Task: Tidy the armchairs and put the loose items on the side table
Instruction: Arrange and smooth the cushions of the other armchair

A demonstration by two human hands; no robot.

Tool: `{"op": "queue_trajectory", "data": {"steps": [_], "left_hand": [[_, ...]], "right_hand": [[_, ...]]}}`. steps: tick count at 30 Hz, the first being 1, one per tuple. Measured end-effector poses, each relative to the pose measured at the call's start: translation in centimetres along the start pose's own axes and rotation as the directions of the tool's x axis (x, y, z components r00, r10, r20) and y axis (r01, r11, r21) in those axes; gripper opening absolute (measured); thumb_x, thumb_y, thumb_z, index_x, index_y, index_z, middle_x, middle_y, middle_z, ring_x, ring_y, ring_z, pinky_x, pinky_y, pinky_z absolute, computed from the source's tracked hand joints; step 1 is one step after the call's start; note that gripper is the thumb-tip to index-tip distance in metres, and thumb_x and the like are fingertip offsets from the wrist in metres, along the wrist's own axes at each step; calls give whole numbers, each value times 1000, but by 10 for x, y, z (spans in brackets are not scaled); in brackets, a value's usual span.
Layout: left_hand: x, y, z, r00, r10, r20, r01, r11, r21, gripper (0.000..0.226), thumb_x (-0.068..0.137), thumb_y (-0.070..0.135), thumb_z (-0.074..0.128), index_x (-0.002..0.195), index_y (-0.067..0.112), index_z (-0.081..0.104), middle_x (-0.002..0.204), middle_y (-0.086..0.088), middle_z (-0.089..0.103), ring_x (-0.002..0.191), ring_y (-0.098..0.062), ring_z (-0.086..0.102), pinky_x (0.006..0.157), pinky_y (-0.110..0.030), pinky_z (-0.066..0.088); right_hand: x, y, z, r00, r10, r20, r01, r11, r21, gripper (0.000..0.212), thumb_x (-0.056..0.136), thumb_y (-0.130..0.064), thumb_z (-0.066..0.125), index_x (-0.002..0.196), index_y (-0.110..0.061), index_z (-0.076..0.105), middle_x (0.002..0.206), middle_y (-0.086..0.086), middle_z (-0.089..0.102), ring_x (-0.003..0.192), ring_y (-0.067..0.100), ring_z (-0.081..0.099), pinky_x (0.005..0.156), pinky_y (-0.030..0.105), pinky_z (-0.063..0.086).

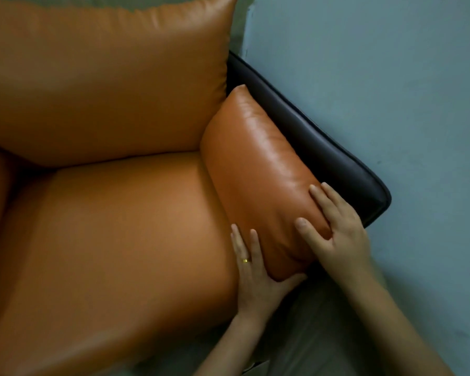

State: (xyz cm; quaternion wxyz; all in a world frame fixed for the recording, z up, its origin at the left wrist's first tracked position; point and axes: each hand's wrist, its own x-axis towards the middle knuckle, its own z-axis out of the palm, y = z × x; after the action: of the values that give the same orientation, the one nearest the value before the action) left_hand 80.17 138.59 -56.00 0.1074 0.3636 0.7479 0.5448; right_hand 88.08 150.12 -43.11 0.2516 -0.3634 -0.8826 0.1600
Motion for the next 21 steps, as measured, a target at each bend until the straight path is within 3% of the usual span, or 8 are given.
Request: {"op": "queue_trajectory", "data": {"steps": [6,9,13,18,21], "left_hand": [[8,-9,8,993,96,-67,-90,993,81,129,70,74,71,155,26,-12,164,-13,-21,153,-38,-5,115,-67,24],[15,-14,7,989,136,-50,-128,981,143,125,74,76,63,155,28,-19,164,-14,-20,153,-40,-2,115,-58,24],[39,-17,5,993,120,-12,-113,961,251,119,78,78,52,155,23,-21,163,-19,-20,152,-42,2,111,-51,38],[61,-18,5,996,87,11,-86,951,298,115,82,69,53,156,19,-20,161,-19,-25,152,-39,-8,117,-45,8],[58,-15,-7,992,62,107,-92,950,299,117,80,72,53,153,25,-26,160,-12,-33,152,-35,-14,117,-41,10]], "right_hand": [[0,-2,23,978,-8,-210,26,996,83,66,84,-66,50,144,-39,48,154,-9,43,139,18,39,111,49,36],[5,-5,33,962,-8,-273,28,997,70,63,86,-62,50,144,-34,51,153,-6,46,138,20,41,110,50,36],[31,-8,51,944,-20,-330,30,999,25,60,89,-59,51,141,-30,54,149,-1,51,135,24,45,107,49,36],[59,-9,66,955,-36,-294,15,997,-75,59,89,-59,50,140,-29,55,139,5,55,127,28,49,103,50,37],[57,-14,56,971,-16,-238,2,998,-60,60,89,-62,49,141,-32,54,140,2,54,128,27,49,103,48,36]]}}
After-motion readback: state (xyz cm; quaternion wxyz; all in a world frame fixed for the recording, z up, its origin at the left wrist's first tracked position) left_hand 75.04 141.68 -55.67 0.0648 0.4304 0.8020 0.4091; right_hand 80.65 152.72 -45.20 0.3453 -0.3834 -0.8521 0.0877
